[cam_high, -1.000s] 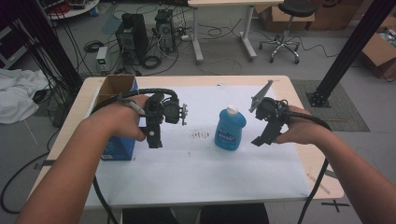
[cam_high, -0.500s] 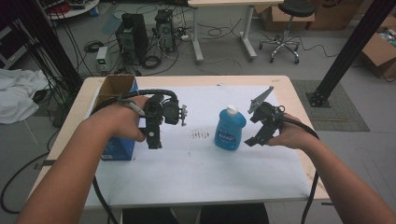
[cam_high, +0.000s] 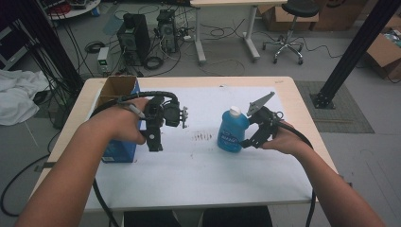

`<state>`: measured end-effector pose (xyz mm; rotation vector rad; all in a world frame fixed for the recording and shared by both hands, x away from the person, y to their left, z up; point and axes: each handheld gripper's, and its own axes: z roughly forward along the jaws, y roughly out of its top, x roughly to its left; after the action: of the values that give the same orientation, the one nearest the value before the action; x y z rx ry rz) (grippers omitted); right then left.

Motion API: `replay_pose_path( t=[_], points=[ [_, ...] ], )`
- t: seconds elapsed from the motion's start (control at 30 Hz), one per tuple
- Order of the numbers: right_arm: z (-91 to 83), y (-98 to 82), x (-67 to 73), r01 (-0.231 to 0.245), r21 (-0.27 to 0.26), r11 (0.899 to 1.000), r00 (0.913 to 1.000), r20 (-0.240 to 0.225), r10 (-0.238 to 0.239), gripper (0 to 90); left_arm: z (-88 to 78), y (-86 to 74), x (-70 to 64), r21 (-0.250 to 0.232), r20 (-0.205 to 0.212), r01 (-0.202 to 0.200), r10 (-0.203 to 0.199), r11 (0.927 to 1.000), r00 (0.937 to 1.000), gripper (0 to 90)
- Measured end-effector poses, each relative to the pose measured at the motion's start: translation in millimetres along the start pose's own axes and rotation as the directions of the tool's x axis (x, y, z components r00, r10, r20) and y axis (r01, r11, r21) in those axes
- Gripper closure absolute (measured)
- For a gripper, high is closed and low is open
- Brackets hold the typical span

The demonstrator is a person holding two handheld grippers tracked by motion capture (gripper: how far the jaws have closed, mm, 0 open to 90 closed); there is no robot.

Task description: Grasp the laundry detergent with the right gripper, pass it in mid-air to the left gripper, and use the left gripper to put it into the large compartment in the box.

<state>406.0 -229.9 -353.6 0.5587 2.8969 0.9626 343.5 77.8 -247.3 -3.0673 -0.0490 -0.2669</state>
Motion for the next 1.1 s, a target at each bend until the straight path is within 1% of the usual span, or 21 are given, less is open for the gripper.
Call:
replay_pose_path(
  t=[0.07, 0.1, 0.2, 0.27, 0.3, 0.4, 0.47, 0.5, 0.57, 0.67, 0.73, 0.8, 0.83, 0.9, 0.97, 1.03, 1.1],
  points=[
    [3.9, -1.1, -0.1, -0.002, -0.022, 1.0, 1.0, 0.0, 0.002, 0.0, 0.0, 0.0, -0.7, 0.002, 0.004, 0.003, -0.003, 1.0, 1.0, 0.1],
    [5.6, -1.5, -0.1, -0.006, -0.028, 1.0, 1.0, -0.006, 0.006, 0.0, -0.2, 0.1, -0.6, 0.002, 0.0, -0.003, 0.003, 1.0, 1.0, 0.1],
    [9.7, -2.2, 0.0, -0.005, -0.045, 0.999, 1.0, -0.002, 0.005, 0.0, -1.1, 0.1, -1.1, 0.003, 0.0, -0.002, 0.002, 1.0, 1.0, 0.1],
    [11.4, -2.8, -0.5, -0.004, -0.076, 0.997, 1.0, 0.0, 0.004, 0.0, -1.8, 0.1, -1.2, 0.005, -0.003, -0.002, 0.002, 1.0, 1.0, 0.1],
    [12.2, -3.2, -0.7, -0.009, -0.088, 0.996, 1.0, -0.006, 0.008, 0.0, -1.9, 0.1, -1.5, 0.005, -0.002, 0.0, 0.0, 1.0, 1.0, 0.0],
    [15.7, -4.9, -1.5, -0.01, -0.117, 0.993, 0.9999, -0.007, 0.01, 0.0, -1.6, 0.1, -2.2, -0.002, -0.005, 0.001, -0.001, 1.0, 1.0, 0.1],
    [18.5, -6.2, -1.5, -0.017, -0.134, 0.991, 0.9998, -0.004, 0.017, 0.0, -2.2, 0.5, -2.2, 0.002, -0.004, 0.0, 0.0, 1.0, 1.0, 0.1],
    [19.9, -6.9, -1.9, -0.016, -0.144, 0.989, 0.9999, -0.009, 0.014, 0.0, -2.4, 0.6, -2.4, 0.004, -0.005, 0.001, -0.001, 1.0, 1.0, 0.1],
    [22.4, -8.6, -1.9, -0.018, -0.167, 0.986, 0.9998, -0.002, 0.018, 0.0, -2.4, 1.1, -2.6, 0.005, -0.004, -0.001, 0.001, 1.0, 1.0, 0.1],
    [26.3, -10.6, -2.3, -0.03, -0.192, 0.981, 0.9995, -0.004, 0.03, 0.0, -2.5, 1.6, -2.9, 0.009, -0.005, -0.002, 0.002, 1.0, 1.0, 0.0],
    [28.7, -11.8, -2.1, -0.025, -0.217, 0.976, 0.9997, 0.003, 0.026, 0.0, -2.5, 1.6, -3.3, 0.005, -0.006, -0.001, 0.001, 1.0, 1.0, 0.1],
    [30.7, -12.6, -2.5, -0.029, -0.224, 0.974, 0.9996, -0.003, 0.029, 0.0, -3.2, 1.9, -3.5, 0.009, -0.005, -0.001, 0.001, 1.0, 1.0, 0.1],
    [31.6, -13.3, -2.4, -0.027, -0.229, 0.973, 0.9996, 0.006, 0.029, 0.0, -3.4, 1.9, -3.7, 0.009, -0.006, -0.001, 0.001, 1.0, 1.0, 0.1],
    [33.0, -14.5, -2.6, -0.029, -0.242, 0.97, 0.9995, 0.002, 0.031, 0.0, -3.5, 1.7, -3.8, 0.009, -0.006, 0.001, -0.001, 1.0, 1.0, 0.1],
    [33.8, -15.1, -2.6, -0.03, -0.259, 0.965, 0.9994, 0.006, 0.033, 0.0, -3.6, 1.5, -3.8, 0.01, -0.007, 0.001, -0.001, 0.9999, 1.0, 0.1],
    [34.1, -16.0, -2.2, -0.026, -0.285, 0.958, 0.9996, 0.005, 0.029, 0.0, -3.8, 1.4, -4.1, 0.01, -0.009, 0.004, -0.004, 0.9999, 0.9999, 0.1],
    [35.4, -17.0, -2.0, -0.026, -0.297, 0.954, 0.9995, 0.008, 0.029, 0.0, -4.1, 1.4, -4.4, 0.008, -0.011, 0.003, -0.003, 1.0, 0.9999, 0.1]
  ],
)
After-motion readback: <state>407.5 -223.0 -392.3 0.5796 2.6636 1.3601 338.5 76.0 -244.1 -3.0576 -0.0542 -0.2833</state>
